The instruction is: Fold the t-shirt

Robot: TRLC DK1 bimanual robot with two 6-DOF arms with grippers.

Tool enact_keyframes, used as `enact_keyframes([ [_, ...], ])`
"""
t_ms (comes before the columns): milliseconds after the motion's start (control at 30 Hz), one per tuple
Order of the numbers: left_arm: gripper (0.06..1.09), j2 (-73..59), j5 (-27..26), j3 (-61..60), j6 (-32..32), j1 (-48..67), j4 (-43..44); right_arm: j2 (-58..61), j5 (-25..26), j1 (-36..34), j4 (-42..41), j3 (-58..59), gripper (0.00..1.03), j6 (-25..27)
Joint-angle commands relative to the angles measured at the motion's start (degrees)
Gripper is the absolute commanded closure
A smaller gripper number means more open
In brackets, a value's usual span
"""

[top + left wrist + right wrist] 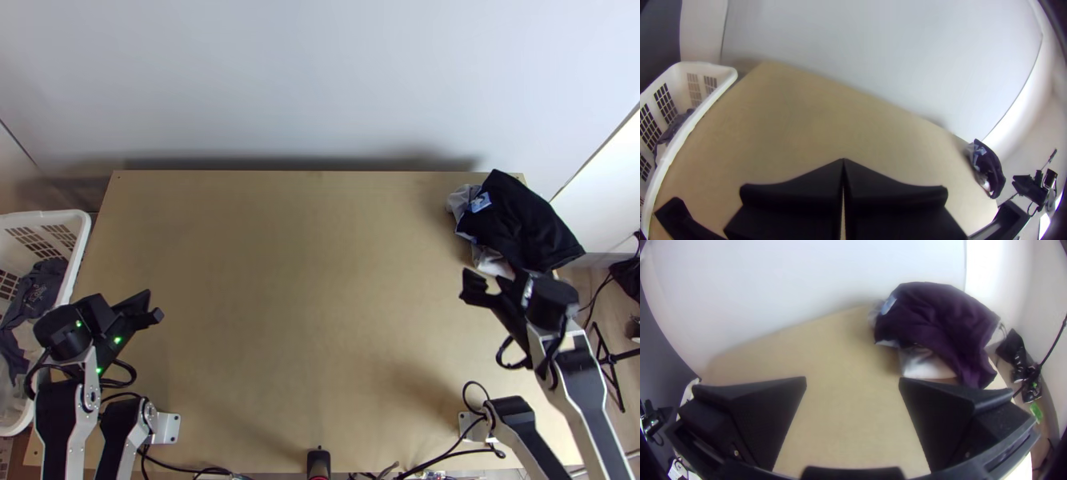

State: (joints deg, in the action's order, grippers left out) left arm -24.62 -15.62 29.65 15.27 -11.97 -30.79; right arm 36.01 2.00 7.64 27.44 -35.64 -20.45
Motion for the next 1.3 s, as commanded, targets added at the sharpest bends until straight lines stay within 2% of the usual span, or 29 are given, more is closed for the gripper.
enact_keyframes([
  [0, 1.05, 4.0, 0.1, -2.7, 1.0, 5.8, 4.7, -11.8, -2.1, -5.1, -2.1, 5.8, 0.06, -0.6],
  [133, 1.05, 9.9, 0.1, -4.2, 1.3, 6.4, 7.8, -17.0, -5.3, -7.7, -6.4, 7.9, 0.05, 1.3],
  [367, 1.05, 24.7, 0.0, -7.5, 3.2, 7.9, 10.6, -26.2, -10.3, -10.1, -9.4, 10.5, 0.05, 4.9],
  [467, 1.05, 24.8, 0.1, -7.1, 2.0, 8.1, 10.6, -30.2, -11.1, -10.5, -9.9, 12.0, 0.05, 6.6],
  [567, 1.05, 24.9, 0.7, -7.0, 0.0, 7.9, 11.1, -34.3, -11.4, -10.7, -9.3, 13.8, 0.05, 10.4],
  [767, 1.03, 25.0, 2.7, -8.1, -0.7, 7.7, 12.9, -36.5, -13.7, -8.1, -6.3, 15.2, 0.05, 11.5],
  [833, 0.93, 25.0, 2.7, -9.4, -1.6, 7.7, 12.7, -36.5, -13.8, -7.1, -5.8, 15.5, 0.05, 11.6],
  [933, 0.56, 25.0, 2.7, -10.7, -1.5, 7.7, 9.4, -36.5, -14.0, -5.6, -3.1, 16.0, 0.05, 11.9],
  [967, 0.48, 24.9, 2.6, -10.9, -1.5, 7.7, 8.5, -36.5, -14.1, -5.0, -1.6, 16.3, 0.05, 12.4],
  [1200, 0.17, 24.9, 0.0, -14.8, -2.3, 8.2, 5.7, -34.0, -14.2, -4.0, 0.6, 17.1, 0.05, 11.7],
  [1267, 0.13, 24.8, -1.3, -15.8, -3.4, 8.4, 3.7, -36.1, -14.1, -2.8, -0.4, 18.2, 0.05, 9.9],
])
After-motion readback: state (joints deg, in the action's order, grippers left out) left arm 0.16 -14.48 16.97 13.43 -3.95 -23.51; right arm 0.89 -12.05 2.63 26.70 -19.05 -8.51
